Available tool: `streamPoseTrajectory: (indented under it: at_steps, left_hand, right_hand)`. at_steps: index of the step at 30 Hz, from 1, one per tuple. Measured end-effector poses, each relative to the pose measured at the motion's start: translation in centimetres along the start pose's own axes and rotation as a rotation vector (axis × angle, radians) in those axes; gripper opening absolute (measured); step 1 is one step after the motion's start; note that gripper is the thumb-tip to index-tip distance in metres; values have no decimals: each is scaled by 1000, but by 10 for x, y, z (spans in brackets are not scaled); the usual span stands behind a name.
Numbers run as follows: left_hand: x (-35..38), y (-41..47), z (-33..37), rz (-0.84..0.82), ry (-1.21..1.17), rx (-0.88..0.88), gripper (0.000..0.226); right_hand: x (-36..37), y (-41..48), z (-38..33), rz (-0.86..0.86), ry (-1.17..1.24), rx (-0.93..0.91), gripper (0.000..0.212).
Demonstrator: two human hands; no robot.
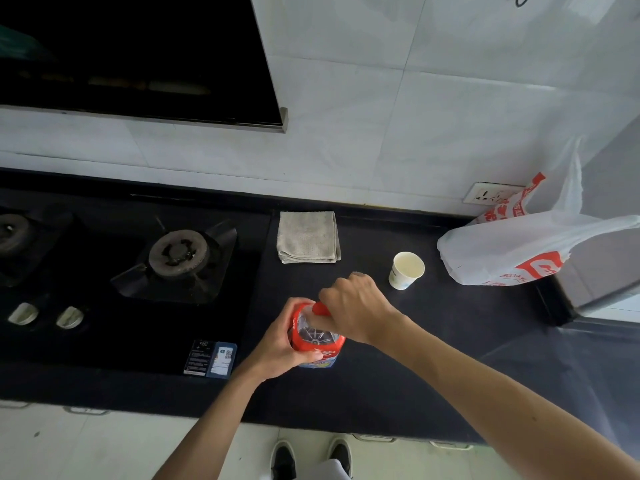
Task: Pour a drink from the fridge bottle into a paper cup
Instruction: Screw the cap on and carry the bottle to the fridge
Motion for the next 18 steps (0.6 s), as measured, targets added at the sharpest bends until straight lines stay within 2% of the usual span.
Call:
streamPoseTrajectory:
  at_steps: [3,7,12,18]
  left_hand:
    - [1,1,0,-5,-7,-10,81]
    - [0,1,-1,-9,-5,-23,82]
    - [0,1,-1,2,-1,-17,81]
    - [2,0,-1,15,6,7,80]
  right_hand:
    - [-2,-7,8,30,10,-179,44]
    - [-12,-12,13,-47,21,-376,35]
    - [-10,-6,13,-87,46,-324,42]
    - [17,-1,9,208,-78,-209,51]
Point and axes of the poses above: each hand's wrist, its own y-axis towards the middle knuckle, its own x-axis out of the palm, z = x × y, the point moved 1 cm from there along y, towards the middle knuckle, and after that the axes turned 1 degree about z, right-handed, at the moved point
